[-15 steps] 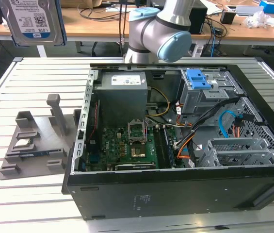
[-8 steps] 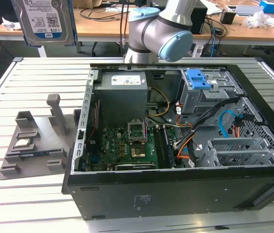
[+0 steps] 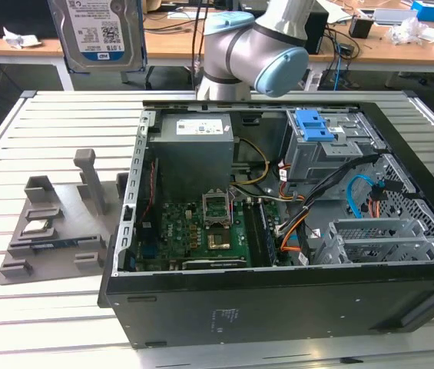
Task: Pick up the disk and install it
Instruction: 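Pick up the disk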
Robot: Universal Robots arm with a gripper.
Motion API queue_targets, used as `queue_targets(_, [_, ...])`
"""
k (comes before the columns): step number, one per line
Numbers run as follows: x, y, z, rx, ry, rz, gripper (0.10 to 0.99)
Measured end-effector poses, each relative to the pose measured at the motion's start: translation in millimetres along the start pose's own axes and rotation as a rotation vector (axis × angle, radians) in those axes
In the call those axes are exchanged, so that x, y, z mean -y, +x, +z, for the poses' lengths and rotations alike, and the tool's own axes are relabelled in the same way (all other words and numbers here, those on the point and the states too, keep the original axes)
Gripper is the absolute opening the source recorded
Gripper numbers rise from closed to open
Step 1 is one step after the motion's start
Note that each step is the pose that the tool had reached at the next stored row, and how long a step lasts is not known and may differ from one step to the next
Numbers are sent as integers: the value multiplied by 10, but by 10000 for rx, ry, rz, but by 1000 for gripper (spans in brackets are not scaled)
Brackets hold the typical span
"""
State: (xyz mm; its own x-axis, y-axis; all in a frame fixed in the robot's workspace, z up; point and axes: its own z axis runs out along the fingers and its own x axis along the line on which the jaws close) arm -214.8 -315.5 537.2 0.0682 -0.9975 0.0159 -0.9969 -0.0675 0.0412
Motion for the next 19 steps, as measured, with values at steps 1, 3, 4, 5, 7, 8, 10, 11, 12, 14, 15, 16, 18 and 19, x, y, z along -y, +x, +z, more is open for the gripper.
queue_targets(1, [54, 3, -2, 0, 0, 0, 369])
queue_targets(3, [118, 8, -5, 0, 0, 0, 369])
queue_targets(4, [162, 11, -7, 0, 0, -1, 369])
queue_targets(5, [205, 14, -8, 0, 0, 1, 369])
queue_targets(7, [262, 17, -10, 0, 0, 1, 369])
queue_targets(8, [303, 20, -12, 0, 0, 0, 369])
queue_targets(10, [365, 25, -14, 1, 0, 1, 369])
queue_targets(11, [403, 27, -16, 1, 1, 1, 369])
queue_targets(12, [431, 29, -17, 1, 0, 1, 369])
queue_targets(14, [490, 34, -20, 0, 0, -1, 369])
queue_targets(15, [515, 35, -20, 1, 1, 0, 369])
queue_targets(16, [550, 37, -22, 0, 0, 1, 369])
queue_targets(18, [603, 41, -25, 0, -1, 1, 369])
queue_targets(19, [629, 43, -25, 0, 0, 0, 369])
